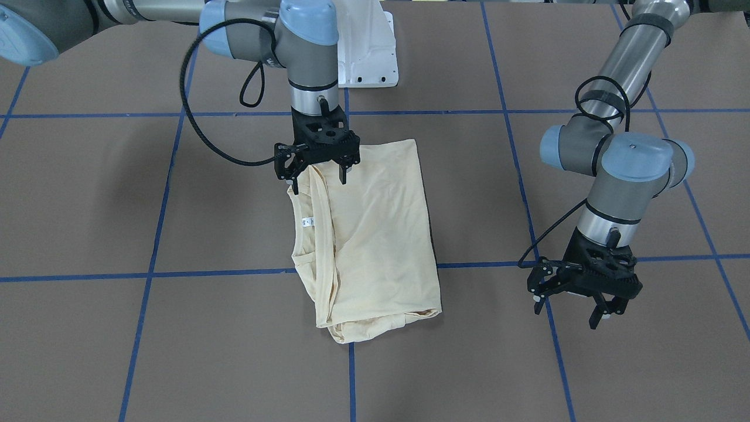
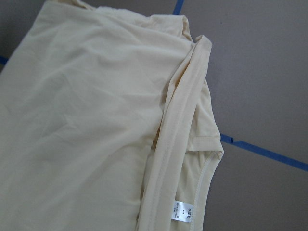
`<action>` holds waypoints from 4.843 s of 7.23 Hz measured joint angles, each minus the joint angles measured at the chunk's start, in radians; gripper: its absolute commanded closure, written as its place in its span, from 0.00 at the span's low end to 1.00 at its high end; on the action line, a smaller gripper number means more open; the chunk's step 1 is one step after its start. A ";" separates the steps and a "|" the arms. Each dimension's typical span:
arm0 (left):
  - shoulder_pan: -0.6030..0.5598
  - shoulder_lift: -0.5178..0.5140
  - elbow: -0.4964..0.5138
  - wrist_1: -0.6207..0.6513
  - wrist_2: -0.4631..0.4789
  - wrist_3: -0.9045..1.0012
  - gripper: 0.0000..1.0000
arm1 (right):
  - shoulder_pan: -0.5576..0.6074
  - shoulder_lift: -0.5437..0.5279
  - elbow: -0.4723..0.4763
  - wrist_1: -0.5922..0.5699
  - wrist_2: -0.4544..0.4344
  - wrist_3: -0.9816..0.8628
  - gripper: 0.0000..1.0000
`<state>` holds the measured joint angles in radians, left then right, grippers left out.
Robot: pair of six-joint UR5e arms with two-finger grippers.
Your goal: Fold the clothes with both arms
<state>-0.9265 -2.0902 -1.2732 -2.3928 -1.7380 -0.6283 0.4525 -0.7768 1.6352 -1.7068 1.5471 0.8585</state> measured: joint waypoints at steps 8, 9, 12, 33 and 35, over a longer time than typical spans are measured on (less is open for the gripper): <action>0.000 0.002 0.000 0.000 0.000 -0.002 0.00 | -0.107 0.024 -0.056 -0.160 0.035 -0.143 0.44; 0.000 0.002 0.000 0.000 0.000 -0.002 0.00 | -0.119 0.014 -0.041 -0.178 0.029 -0.144 0.44; 0.001 0.002 0.000 0.000 0.000 -0.001 0.00 | -0.130 0.000 -0.044 -0.183 -0.003 -0.184 0.65; 0.009 0.002 -0.002 -0.002 0.000 -0.002 0.00 | 0.087 0.100 -0.357 0.139 -0.014 -0.122 0.00; 0.009 0.002 -0.002 -0.002 0.000 -0.002 0.00 | 0.087 0.110 -0.396 0.172 -0.015 -0.122 0.01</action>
<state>-0.9173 -2.0887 -1.2748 -2.3945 -1.7380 -0.6305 0.5399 -0.6666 1.2392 -1.5346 1.5325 0.7360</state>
